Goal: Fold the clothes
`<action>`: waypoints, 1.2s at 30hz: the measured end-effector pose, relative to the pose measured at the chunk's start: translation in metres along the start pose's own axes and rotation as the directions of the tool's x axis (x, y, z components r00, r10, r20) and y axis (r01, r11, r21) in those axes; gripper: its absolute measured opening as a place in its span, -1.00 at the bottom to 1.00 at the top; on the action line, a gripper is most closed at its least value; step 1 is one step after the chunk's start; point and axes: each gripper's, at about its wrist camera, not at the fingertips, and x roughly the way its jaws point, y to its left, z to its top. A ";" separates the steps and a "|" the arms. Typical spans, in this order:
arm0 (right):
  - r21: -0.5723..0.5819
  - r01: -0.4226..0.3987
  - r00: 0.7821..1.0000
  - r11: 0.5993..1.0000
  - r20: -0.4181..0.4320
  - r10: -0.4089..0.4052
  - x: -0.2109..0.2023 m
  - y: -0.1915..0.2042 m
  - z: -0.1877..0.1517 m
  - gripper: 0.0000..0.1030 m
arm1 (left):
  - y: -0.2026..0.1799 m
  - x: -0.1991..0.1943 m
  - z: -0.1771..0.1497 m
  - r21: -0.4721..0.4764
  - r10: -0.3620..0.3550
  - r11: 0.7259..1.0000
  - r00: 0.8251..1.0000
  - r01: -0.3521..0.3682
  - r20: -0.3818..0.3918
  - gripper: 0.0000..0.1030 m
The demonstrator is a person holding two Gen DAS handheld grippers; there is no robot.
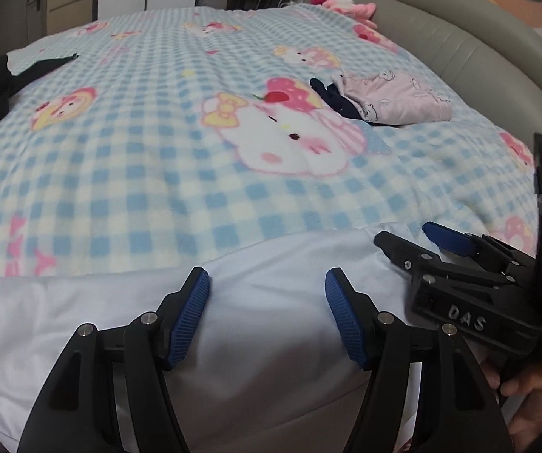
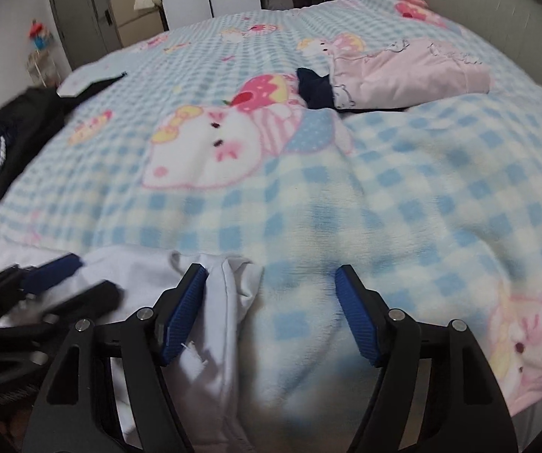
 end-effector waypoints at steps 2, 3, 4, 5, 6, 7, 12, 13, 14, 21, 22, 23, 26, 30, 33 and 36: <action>0.042 0.044 0.999 0.998 0.000 -0.044 0.000 -0.010 -0.001 0.38 | 0.003 -0.003 0.001 -0.004 -0.011 1.000 1.000 0.011 -0.002 0.30; 0.065 0.059 0.998 0.996 0.000 -0.059 -0.001 -0.015 -0.001 0.38 | 0.005 -0.004 0.001 -0.007 -0.017 1.000 1.000 0.017 -0.002 0.30; 0.087 0.061 0.998 0.994 -0.004 -0.061 -0.001 -0.020 0.000 0.38 | 0.006 -0.005 0.001 -0.010 -0.022 1.000 1.000 0.022 -0.003 0.30; 0.103 0.074 0.997 0.992 0.002 -0.074 -0.003 -0.023 0.000 0.36 | 0.007 -0.006 0.001 -0.013 -0.028 1.000 1.000 0.028 -0.003 0.30; 0.112 0.097 0.995 0.989 0.018 -0.100 -0.009 -0.024 0.000 0.33 | 0.008 -0.007 0.001 -0.015 -0.029 0.999 1.000 0.029 -0.003 0.30; 0.121 0.120 0.992 0.985 0.033 -0.125 -0.014 -0.026 0.000 0.32 | 0.009 -0.008 0.000 -0.017 -0.027 0.999 1.000 0.027 -0.002 0.30; 0.296 -0.021 0.991 0.955 0.136 -0.021 -0.042 -0.061 -0.001 0.08 | 0.019 -0.025 -0.003 -0.074 -0.067 0.995 0.997 0.069 0.041 0.29; 0.308 -0.070 0.991 0.949 0.134 0.029 -0.040 -0.065 -0.002 0.09 | 0.021 -0.033 -0.004 -0.081 -0.069 0.994 0.996 0.074 0.060 0.29; 0.299 -0.100 0.990 0.949 0.125 0.065 -0.038 -0.063 -0.001 0.10 | 0.024 -0.042 -0.005 -0.084 -0.063 0.994 0.995 0.070 0.082 0.29; 0.204 -0.110 0.992 0.973 0.081 0.095 -0.023 -0.036 0.001 0.28 | 0.119 -0.119 -0.025 -0.243 0.245 0.948 0.957 -0.204 0.155 0.29; 0.194 -0.105 0.993 0.976 0.075 0.091 -0.021 -0.034 0.001 0.28 | 0.145 -0.129 -0.030 -0.300 0.299 0.921 0.944 -0.247 0.140 0.29; 0.183 -0.100 0.994 0.978 0.070 0.088 -0.019 -0.031 0.000 0.28 | 0.173 -0.138 -0.035 -0.357 0.334 0.893 0.935 -0.274 0.117 0.29; 0.153 -0.085 0.996 0.985 0.053 0.078 -0.014 -0.024 0.000 0.42 | 0.240 -0.149 -0.051 -0.481 0.336 0.835 0.940 -0.268 0.060 0.25; 0.111 -0.066 0.998 0.992 0.030 0.063 -0.007 -0.014 0.000 0.47 | 0.256 -0.136 -0.052 -0.435 0.196 0.887 0.979 -0.152 0.058 0.25; 0.091 -0.049 0.999 0.995 0.019 0.047 -0.005 -0.010 -0.002 0.48 | 0.233 -0.115 -0.047 -0.304 0.245 0.925 0.969 -0.226 0.025 0.21; 0.082 -0.027 1.000 0.996 0.014 0.026 -0.006 -0.010 -0.005 0.47 | 0.233 -0.105 -0.047 -0.277 0.318 0.911 0.948 -0.306 -0.002 0.14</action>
